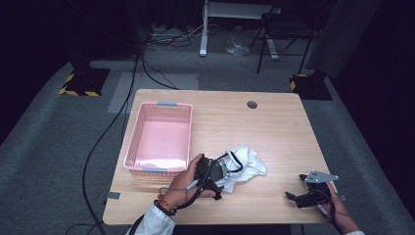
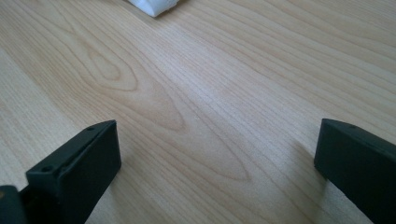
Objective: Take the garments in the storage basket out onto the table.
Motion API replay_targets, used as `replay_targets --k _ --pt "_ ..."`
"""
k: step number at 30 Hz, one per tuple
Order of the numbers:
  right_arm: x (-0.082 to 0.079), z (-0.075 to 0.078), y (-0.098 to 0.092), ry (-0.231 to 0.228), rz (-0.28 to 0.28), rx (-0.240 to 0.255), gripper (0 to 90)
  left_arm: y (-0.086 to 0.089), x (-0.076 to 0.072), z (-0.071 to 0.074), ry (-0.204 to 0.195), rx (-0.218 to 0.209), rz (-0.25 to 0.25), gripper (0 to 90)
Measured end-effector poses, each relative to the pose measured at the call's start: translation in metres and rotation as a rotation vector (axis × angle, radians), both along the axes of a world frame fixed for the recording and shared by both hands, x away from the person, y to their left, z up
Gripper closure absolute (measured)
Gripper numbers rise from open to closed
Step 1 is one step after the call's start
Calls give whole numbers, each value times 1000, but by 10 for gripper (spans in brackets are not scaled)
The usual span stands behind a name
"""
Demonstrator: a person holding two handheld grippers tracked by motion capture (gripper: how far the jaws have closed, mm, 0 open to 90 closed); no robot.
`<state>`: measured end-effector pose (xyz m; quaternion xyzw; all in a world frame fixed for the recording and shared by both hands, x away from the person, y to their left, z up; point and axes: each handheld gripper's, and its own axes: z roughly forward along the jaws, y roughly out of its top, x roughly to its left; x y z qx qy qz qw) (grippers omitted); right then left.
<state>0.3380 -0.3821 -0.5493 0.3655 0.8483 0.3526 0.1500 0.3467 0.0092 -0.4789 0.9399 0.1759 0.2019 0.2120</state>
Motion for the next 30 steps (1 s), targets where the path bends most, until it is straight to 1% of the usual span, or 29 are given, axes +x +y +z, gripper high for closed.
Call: replay_targets --k 5,13,16,21,23,30 --pt "0 0 0 0 0 0 6 3 -5 -1 -1 7 -14 37" --pt "0 0 0 0 0 0 6 9 -11 -4 -7 22 -16 38" --pt "0 0 0 0 0 0 6 11 -12 -6 -17 30 -7 39" --pt "0 0 0 0 0 0 6 15 -14 -8 -13 20 -3 41" --pt "0 0 0 0 -1 0 6 17 -16 -8 -19 20 0 40" --pt "0 0 0 0 -1 0 6 27 -20 -10 -21 18 11 44"
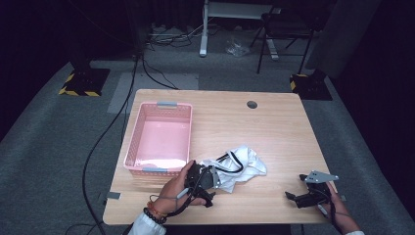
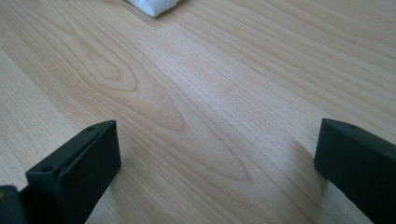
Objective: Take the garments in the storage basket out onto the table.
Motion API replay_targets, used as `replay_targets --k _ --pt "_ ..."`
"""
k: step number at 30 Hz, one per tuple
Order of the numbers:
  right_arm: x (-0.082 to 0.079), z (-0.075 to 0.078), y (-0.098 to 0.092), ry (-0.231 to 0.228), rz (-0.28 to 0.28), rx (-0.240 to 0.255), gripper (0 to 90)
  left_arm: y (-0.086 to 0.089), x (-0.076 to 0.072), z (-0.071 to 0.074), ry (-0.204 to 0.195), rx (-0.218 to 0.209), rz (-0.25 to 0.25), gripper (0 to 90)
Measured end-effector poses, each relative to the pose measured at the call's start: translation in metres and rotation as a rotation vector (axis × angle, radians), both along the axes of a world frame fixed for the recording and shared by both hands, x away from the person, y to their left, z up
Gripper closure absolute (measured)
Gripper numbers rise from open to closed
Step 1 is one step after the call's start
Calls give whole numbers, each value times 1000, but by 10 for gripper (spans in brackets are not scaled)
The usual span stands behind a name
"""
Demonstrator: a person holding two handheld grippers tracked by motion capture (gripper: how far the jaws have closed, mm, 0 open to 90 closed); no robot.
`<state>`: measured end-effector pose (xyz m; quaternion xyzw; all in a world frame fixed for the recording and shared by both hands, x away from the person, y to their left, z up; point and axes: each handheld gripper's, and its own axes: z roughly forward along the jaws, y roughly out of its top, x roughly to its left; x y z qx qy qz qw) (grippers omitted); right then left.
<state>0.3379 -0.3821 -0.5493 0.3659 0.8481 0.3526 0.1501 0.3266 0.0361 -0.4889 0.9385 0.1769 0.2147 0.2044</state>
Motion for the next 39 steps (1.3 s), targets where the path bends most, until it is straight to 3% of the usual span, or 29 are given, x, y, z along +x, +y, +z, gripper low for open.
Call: replay_targets --k 18,25,27,33,39 --pt "0 0 0 0 0 0 6 22 -7 -7 3 -3 25 45" --pt "0 0 0 0 0 0 6 31 -14 -7 -3 -31 15 50" --pt "0 0 0 0 0 0 6 33 -15 -7 11 -46 13 47" --pt "0 0 0 0 0 0 6 39 -20 -11 26 -30 7 43" --pt "0 0 0 0 0 0 6 52 -24 -13 42 -50 29 41"
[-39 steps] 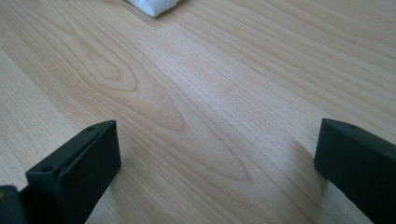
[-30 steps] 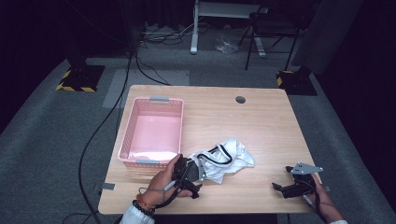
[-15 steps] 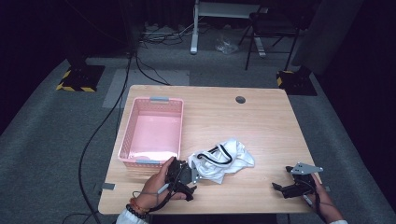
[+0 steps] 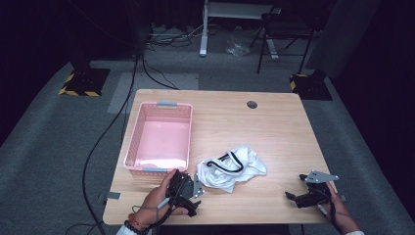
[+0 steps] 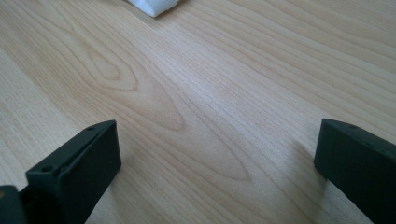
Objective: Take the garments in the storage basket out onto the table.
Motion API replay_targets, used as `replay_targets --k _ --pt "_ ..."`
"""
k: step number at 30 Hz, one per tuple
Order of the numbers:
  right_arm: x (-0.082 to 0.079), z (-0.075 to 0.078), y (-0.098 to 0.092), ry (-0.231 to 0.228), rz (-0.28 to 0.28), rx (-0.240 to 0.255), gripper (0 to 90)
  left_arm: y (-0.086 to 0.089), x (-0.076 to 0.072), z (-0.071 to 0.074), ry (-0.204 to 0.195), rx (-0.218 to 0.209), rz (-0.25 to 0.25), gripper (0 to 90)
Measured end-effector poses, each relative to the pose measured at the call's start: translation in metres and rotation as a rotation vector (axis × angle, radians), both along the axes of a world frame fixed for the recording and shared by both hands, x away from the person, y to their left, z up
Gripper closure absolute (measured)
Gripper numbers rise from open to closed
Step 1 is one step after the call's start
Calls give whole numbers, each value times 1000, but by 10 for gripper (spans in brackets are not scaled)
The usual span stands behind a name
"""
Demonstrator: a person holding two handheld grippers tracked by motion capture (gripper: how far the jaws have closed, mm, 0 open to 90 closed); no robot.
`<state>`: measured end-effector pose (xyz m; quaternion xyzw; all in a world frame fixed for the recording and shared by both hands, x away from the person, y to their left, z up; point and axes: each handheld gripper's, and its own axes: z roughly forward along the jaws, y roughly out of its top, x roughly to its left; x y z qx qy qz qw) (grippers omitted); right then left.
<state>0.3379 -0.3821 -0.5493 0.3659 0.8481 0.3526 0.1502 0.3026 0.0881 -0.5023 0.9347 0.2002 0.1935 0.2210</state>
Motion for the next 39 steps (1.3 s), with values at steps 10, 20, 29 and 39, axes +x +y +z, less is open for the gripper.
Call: replay_targets --k 10,20,29,39 --pt "0 0 0 0 0 0 6 18 -4 -4 7 -11 33 41" --pt "0 0 0 0 0 0 6 33 -5 -10 12 -31 67 44" --pt "0 0 0 0 -1 0 6 47 -7 -14 29 -48 111 42" --pt "0 0 0 0 -2 0 6 67 -7 -21 57 -83 172 45"
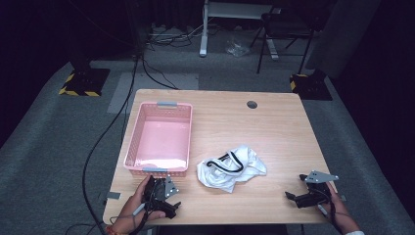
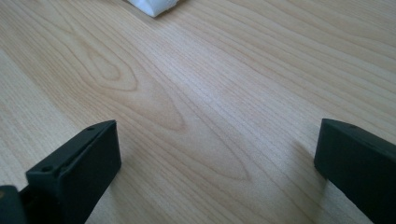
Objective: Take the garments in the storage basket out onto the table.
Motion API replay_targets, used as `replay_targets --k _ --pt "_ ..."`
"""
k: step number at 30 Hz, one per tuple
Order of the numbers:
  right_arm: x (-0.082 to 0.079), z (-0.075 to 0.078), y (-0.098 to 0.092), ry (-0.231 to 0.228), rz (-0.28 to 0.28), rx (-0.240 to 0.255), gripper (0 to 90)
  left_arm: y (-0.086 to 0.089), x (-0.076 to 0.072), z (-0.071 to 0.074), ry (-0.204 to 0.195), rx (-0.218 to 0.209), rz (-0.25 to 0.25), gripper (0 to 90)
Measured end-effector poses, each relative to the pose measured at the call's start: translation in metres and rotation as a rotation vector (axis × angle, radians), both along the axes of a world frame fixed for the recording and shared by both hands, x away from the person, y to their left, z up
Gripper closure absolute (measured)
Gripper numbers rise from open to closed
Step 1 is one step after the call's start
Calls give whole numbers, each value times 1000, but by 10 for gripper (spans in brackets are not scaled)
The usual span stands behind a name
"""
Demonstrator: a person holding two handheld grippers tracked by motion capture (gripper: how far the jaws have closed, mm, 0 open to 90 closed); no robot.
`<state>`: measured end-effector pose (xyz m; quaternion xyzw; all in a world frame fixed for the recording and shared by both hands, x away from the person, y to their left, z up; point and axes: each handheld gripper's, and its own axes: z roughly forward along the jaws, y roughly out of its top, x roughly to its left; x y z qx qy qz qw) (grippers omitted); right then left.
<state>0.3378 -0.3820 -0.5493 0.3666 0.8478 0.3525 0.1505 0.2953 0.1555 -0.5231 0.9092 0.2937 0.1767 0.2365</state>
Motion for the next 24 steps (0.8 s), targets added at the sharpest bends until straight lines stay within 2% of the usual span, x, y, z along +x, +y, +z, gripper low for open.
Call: replay_targets --k 7,14,20,24 --pt "0 0 0 0 0 0 6 12 0 -4 30 -33 29 43" --pt "1 0 0 1 5 0 6 24 0 -7 51 -85 61 39" --pt "1 0 0 1 5 0 6 39 1 -13 74 -161 88 23" --pt "1 0 0 0 6 0 6 48 2 -15 85 -174 107 9"
